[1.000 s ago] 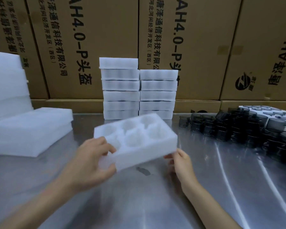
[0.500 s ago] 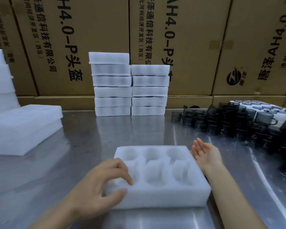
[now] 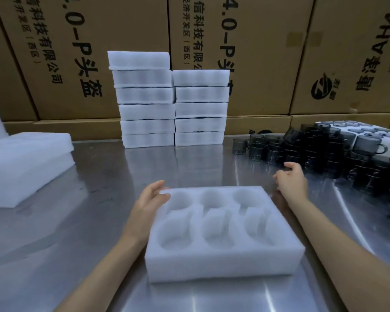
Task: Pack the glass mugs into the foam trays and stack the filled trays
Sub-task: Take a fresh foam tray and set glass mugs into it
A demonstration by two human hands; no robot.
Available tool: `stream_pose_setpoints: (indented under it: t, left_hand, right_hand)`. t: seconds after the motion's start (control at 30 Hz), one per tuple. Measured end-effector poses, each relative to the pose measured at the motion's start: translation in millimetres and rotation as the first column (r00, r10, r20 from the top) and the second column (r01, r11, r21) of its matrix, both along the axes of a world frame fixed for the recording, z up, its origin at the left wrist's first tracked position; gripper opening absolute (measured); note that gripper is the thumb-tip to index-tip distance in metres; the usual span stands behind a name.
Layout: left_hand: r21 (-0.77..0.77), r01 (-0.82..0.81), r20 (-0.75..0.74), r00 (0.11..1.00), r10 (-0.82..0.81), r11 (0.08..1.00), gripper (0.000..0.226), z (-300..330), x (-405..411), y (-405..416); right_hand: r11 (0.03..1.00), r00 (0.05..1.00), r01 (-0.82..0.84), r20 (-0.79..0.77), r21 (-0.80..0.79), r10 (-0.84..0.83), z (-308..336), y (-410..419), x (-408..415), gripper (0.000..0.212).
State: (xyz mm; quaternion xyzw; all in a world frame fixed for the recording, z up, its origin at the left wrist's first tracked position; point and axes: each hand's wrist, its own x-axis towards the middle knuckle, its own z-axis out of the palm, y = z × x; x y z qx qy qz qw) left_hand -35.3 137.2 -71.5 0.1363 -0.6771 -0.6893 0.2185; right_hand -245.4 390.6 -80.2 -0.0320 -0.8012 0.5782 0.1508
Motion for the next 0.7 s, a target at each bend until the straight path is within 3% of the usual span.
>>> stream_pose_setpoints:
  t: [0.17,0.33,0.53,0.7]
  left_hand:
    - [-0.14,-0.018,0.019,1.0,0.02,0.99,0.031,-6,-6,-5]
    - [-0.153,0.01,0.02,1.0,-0.007,0.988,0.027,-4,-8,-7]
    - [-0.127,0.032,0.037,0.999,-0.028,0.991,0.024,0,-5,-7]
    - [-0.111,0.055,0.043,0.998,-0.051,0.992,0.026,1,-4,-7]
  right_hand:
    - [0.955,0.997,0.07,0.006,0.289,-0.075,5,19,-32,0.053]
    - [0.884,0.995,0.088,0.005,0.46,-0.102,5,25,-50,0.055]
    - [0.85,0.992,0.113,-0.011,0.515,-0.125,4,25,-55,0.036]
    - [0.856,0.993,0.116,-0.061,0.504,-0.098,1,28,-43,0.034]
